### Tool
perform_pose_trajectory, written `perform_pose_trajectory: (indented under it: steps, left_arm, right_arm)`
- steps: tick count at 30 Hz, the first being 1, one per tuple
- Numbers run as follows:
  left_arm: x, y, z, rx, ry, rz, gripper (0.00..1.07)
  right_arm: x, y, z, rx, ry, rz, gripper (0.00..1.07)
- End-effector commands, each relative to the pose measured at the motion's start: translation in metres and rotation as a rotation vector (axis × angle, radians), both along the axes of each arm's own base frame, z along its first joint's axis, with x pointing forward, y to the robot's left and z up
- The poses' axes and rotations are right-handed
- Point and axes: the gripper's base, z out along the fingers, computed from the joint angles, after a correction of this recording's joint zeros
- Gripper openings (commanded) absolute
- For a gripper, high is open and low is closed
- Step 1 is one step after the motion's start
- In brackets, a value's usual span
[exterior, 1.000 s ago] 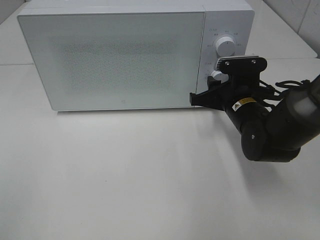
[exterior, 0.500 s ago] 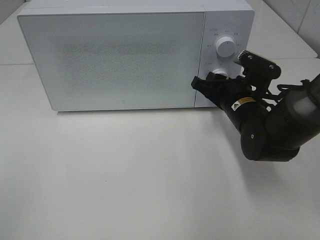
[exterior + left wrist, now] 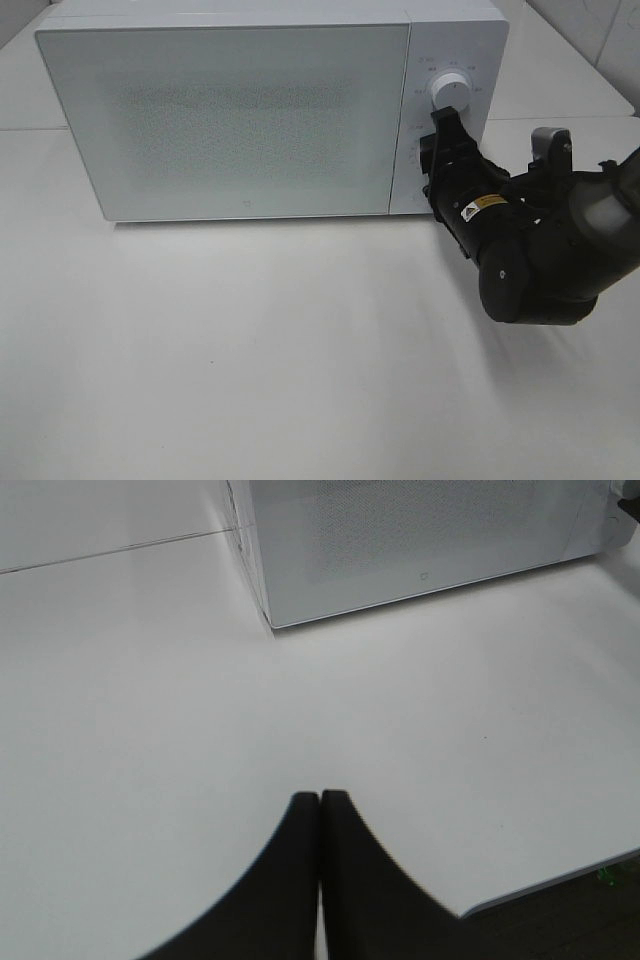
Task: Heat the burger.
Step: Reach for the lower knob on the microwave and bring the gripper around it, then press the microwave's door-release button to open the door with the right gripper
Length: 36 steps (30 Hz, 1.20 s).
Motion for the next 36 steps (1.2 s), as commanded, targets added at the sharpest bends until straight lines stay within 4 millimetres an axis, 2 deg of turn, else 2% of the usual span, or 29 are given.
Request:
perform_pose_trajectory:
  steps: [1,2,5,12,13,14,15,16,17,18,19,20,21,22,28,30,31,33,34,35,36]
  left_arm:
    - [-0.003,0.0,0.0,-0.016,-0.033,0.005,0.0]
    - [-0.003,0.0,0.0,-0.016,-0.033,0.005,0.0]
    - [-0.003,0.0,0.0,-0.016,-0.033,0.005,0.0]
    - [-0.003,0.0,0.0,-0.016,-0.033,0.005,0.0]
    - [-0.003,0.0,0.0,-0.016,-0.033,0.005,0.0]
    - [-0.003,0.0,0.0,-0.016,-0.033,0.005,0.0]
    - [-0.003,0.0,0.0,-0.016,-0.033,0.005,0.0]
    - [-0.003,0.0,0.0,-0.016,-0.033,0.005,0.0]
    - [-0.003,0.0,0.0,-0.016,-0.033,0.005,0.0]
    - [-0.003,0.0,0.0,-0.016,-0.033,0.005,0.0]
    - [-0.003,0.0,0.0,-0.016,-0.033,0.005,0.0]
    - [-0.003,0.0,0.0,-0.016,-0.033,0.005,0.0]
    - [-0.003,0.0,0.0,-0.016,-0.033,0.005,0.0]
    - [-0.003,0.0,0.0,-0.016,-0.033,0.005,0.0]
    - [-0.003,0.0,0.0,-0.016,-0.033,0.005,0.0]
    - [-0.003,0.0,0.0,-0.016,-0.033,0.005,0.0]
    - [-0.003,0.0,0.0,-0.016,-0.033,0.005,0.0]
    - [-0.003,0.0,0.0,-0.016,-0.033,0.005,0.0]
    - [-0.003,0.0,0.0,-0.016,-0.033,0.005,0.0]
    - [-0.003,0.0,0.0,-0.016,-0.033,0.005,0.0]
    - [-0.003,0.0,0.0,-0.016,-0.033,0.005,0.0]
  right_arm:
    - [0.007,-0.01,0.02,0.205,-0.162,-0.116,0.0]
    - [0.007,-0.01,0.02,0.297,-0.153,-0.125,0.0]
    - [0.007,-0.01,0.02,0.325,-0.15,-0.128,0.0]
    - [0.007,-0.01,0.02,0.266,-0.156,-0.122,0.03]
    - [0.007,-0.01,0.02,0.249,-0.157,-0.12,0.11]
    - [0.007,-0.01,0.02,0.249,-0.157,-0.12,0.11]
    - [0.007,-0.01,0.02,0.244,-0.158,-0.12,0.16]
    - [0.007,-0.01,0.02,0.243,-0.158,-0.121,0.28]
    - [0.007,-0.01,0.02,0.243,-0.158,-0.121,0.28]
    - [0.007,-0.01,0.02,0.242,-0.158,-0.121,0.35]
    - [0.007,-0.011,0.02,0.235,-0.158,-0.125,0.47]
    - [0.007,-0.011,0.02,0.235,-0.158,-0.125,0.47]
    - [0.007,-0.011,0.02,0.215,-0.16,-0.124,0.57]
    - [0.007,-0.011,0.02,0.201,-0.162,-0.123,0.61]
    - [0.004,-0.008,0.021,0.121,-0.166,-0.062,0.64]
    - [-0.002,-0.005,0.027,-0.002,-0.191,0.008,0.64]
    - [-0.002,-0.005,0.027,-0.002,-0.191,0.008,0.64]
    - [-0.008,-0.002,0.037,-0.154,-0.238,0.086,0.64]
    - [-0.008,-0.002,0.037,-0.154,-0.238,0.086,0.64]
    - [-0.011,0.0,0.042,-0.284,-0.264,0.145,0.64]
    - [-0.011,0.0,0.042,-0.284,-0.264,0.145,0.64]
